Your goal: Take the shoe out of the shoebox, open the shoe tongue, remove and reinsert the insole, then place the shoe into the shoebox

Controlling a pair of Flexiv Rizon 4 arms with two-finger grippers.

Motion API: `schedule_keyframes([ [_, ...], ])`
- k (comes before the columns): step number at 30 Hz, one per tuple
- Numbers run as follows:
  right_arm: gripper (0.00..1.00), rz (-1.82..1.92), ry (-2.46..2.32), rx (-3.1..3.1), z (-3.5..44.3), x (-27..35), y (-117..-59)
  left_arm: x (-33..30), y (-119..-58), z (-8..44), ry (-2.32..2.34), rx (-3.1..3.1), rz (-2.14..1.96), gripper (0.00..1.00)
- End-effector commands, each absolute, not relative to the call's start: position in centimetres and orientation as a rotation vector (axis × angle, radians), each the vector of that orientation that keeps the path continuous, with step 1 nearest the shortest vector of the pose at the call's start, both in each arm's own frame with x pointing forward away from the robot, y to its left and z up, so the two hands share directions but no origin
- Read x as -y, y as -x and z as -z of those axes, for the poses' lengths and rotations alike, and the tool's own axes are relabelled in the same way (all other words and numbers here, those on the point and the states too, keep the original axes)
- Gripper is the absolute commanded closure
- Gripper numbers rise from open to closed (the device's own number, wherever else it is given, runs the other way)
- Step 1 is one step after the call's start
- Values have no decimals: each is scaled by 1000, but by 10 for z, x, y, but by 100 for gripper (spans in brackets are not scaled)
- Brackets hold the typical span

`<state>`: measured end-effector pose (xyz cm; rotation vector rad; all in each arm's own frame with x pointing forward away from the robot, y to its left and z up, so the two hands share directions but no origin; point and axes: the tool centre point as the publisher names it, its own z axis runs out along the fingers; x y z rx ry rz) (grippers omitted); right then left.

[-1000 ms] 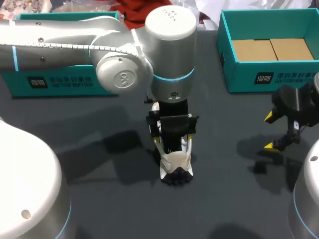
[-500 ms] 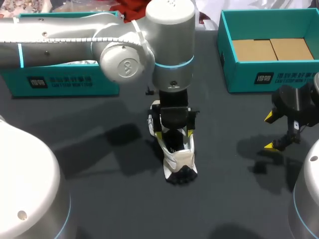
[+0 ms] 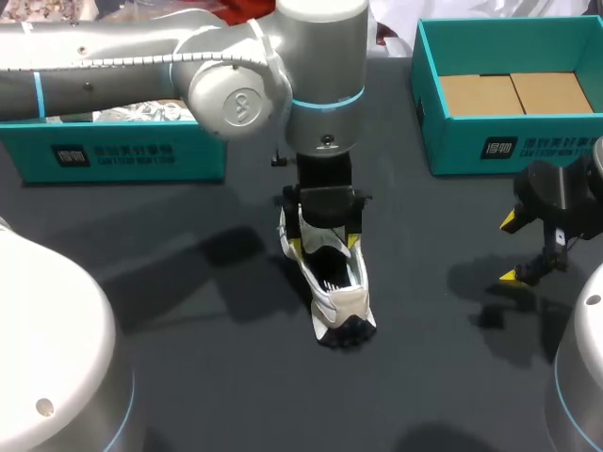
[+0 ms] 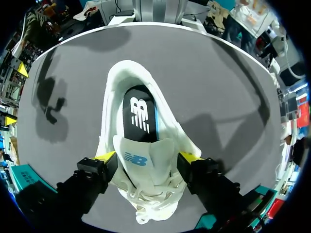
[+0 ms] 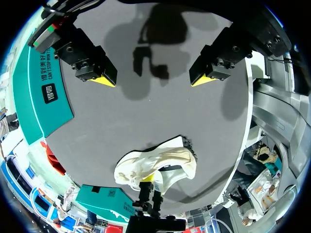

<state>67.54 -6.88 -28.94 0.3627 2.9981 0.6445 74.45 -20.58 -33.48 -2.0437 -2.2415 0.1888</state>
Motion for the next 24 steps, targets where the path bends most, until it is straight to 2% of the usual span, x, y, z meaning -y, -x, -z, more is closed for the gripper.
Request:
schedule_keyframes([
  [1,0,-643,-362,-2995,290,69,-674,204,-751,336,2031,2252,-192,24],
  [7,0,-643,-362,-2995,290,69,-674,199,-765,328,2014,2281,-185,34],
  [17,0,-643,-362,-2995,290,69,-674,183,-789,302,1996,2332,-167,45],
  [19,0,-643,-362,-2995,290,69,-674,180,-792,296,1994,2339,-175,50],
  [24,0,-643,-362,-2995,290,69,-674,175,-796,282,1991,2341,-203,53],
])
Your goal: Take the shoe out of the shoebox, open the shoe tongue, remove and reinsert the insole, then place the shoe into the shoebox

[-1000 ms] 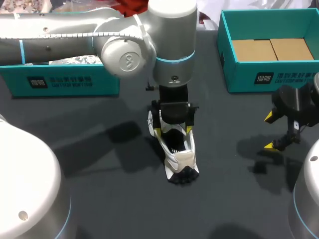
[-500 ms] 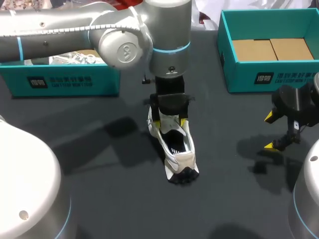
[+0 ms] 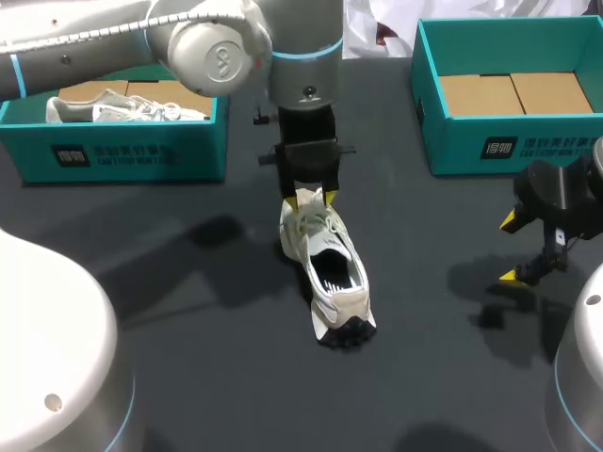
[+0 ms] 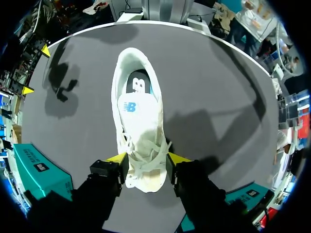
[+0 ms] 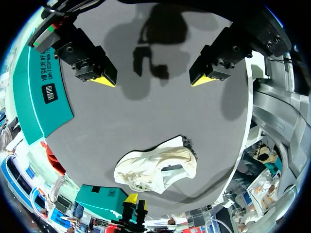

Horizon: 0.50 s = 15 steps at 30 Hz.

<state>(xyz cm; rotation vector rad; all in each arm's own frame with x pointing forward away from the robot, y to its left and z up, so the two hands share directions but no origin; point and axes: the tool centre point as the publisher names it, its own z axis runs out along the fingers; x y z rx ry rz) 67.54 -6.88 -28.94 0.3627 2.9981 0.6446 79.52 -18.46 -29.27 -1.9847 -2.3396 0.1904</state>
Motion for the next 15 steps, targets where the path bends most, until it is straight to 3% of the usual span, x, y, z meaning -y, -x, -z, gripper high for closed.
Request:
schedule_keyframes([
  [1,0,-643,-362,-2995,290,69,-674,175,-796,280,1992,2341,-204,53],
  [15,0,-643,-362,-2995,290,69,-674,179,-774,271,2016,2305,-244,66],
])
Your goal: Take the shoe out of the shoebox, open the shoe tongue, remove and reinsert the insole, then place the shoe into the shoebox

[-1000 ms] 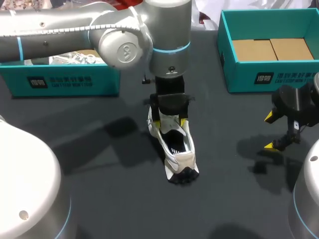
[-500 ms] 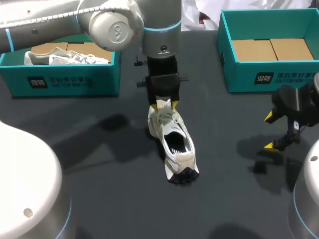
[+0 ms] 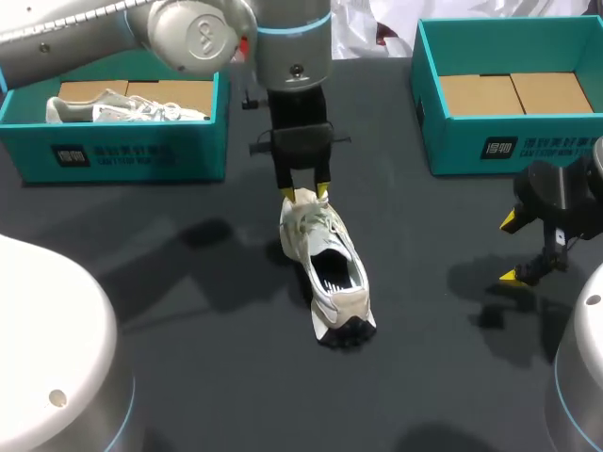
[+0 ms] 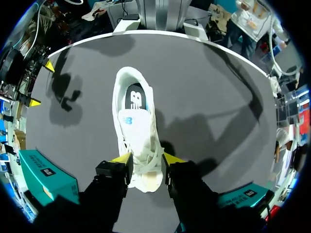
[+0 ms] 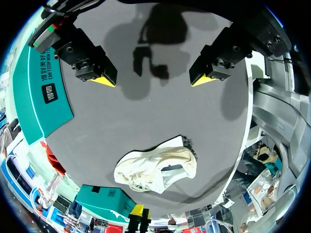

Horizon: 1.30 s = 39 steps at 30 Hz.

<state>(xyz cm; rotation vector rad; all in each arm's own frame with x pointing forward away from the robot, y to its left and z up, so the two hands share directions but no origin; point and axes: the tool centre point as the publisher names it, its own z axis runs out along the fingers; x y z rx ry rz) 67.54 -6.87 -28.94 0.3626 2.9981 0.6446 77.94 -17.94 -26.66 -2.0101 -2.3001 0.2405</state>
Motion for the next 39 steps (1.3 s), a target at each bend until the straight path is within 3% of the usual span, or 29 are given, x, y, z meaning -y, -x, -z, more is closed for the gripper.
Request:
schedule_keyframes([
  [1,0,-643,-362,-2995,290,69,-674,180,-772,273,2017,2304,-250,66],
  [26,0,-643,-362,-2995,290,69,-674,211,-736,345,2048,2243,-380,79],
  [39,0,-643,-362,-2995,290,69,-674,204,-731,319,2101,2284,-372,78],
])
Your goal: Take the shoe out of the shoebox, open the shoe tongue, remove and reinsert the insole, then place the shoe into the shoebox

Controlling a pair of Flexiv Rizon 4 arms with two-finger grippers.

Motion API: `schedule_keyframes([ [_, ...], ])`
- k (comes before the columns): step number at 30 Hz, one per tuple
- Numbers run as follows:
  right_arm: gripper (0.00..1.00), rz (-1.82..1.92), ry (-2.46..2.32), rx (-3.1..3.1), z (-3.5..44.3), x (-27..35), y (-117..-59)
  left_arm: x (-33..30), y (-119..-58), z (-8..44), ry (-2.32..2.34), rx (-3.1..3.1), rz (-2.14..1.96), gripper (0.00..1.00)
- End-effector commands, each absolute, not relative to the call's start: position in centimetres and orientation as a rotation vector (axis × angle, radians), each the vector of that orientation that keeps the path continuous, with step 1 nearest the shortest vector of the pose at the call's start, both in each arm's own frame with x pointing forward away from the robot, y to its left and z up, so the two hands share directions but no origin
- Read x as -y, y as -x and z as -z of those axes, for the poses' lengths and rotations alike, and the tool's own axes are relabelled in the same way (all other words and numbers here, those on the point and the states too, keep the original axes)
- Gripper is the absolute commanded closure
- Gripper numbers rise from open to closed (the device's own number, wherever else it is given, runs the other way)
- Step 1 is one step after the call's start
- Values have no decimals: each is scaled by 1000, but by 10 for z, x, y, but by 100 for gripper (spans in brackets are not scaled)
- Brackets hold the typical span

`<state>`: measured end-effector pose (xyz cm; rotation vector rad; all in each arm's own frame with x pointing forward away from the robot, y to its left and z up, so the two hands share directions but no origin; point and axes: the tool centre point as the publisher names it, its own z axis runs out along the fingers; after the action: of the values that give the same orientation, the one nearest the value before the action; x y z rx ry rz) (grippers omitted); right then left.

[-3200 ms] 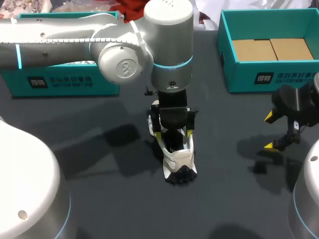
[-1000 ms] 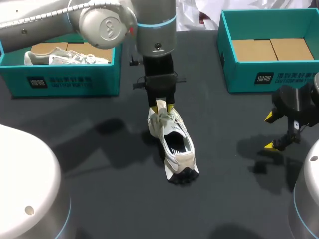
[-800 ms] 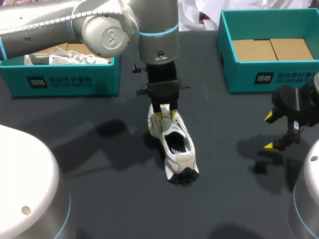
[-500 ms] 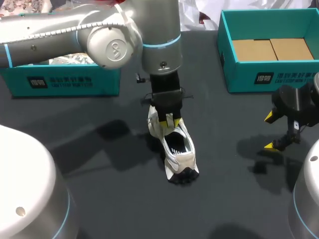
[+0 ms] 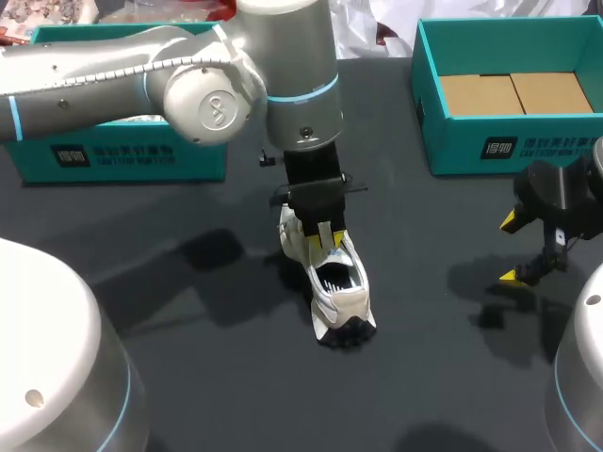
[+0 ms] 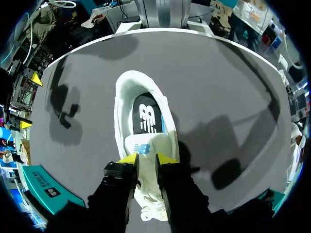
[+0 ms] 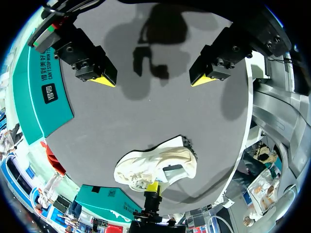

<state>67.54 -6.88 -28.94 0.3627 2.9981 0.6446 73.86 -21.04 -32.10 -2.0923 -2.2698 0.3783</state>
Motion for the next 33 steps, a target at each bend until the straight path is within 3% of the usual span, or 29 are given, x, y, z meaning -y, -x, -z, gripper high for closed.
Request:
schedule_keyframes([
  [1,0,-643,-362,-2995,290,69,-674,205,-731,324,2099,2284,-368,79],
  [8,0,-643,-362,-2995,290,69,-674,207,-722,340,2088,2248,-392,79],
  [17,0,-643,-362,-2995,290,69,-674,194,-697,270,2110,2348,-356,70],
  [19,0,-643,-362,-2995,290,69,-674,192,-691,259,2044,2384,-348,62],
  [20,0,-643,-362,-2995,290,69,-674,191,-689,255,1982,2437,-349,53],
  [22,0,-643,-362,-2995,290,69,-674,189,-684,249,1881,2467,-379,11],
  [23,0,-643,-362,-2995,290,69,-674,187,-681,247,1843,2493,-384,0],
  [33,0,-643,-362,-2995,290,69,-674,176,-674,235,1790,2531,-272,0],
])
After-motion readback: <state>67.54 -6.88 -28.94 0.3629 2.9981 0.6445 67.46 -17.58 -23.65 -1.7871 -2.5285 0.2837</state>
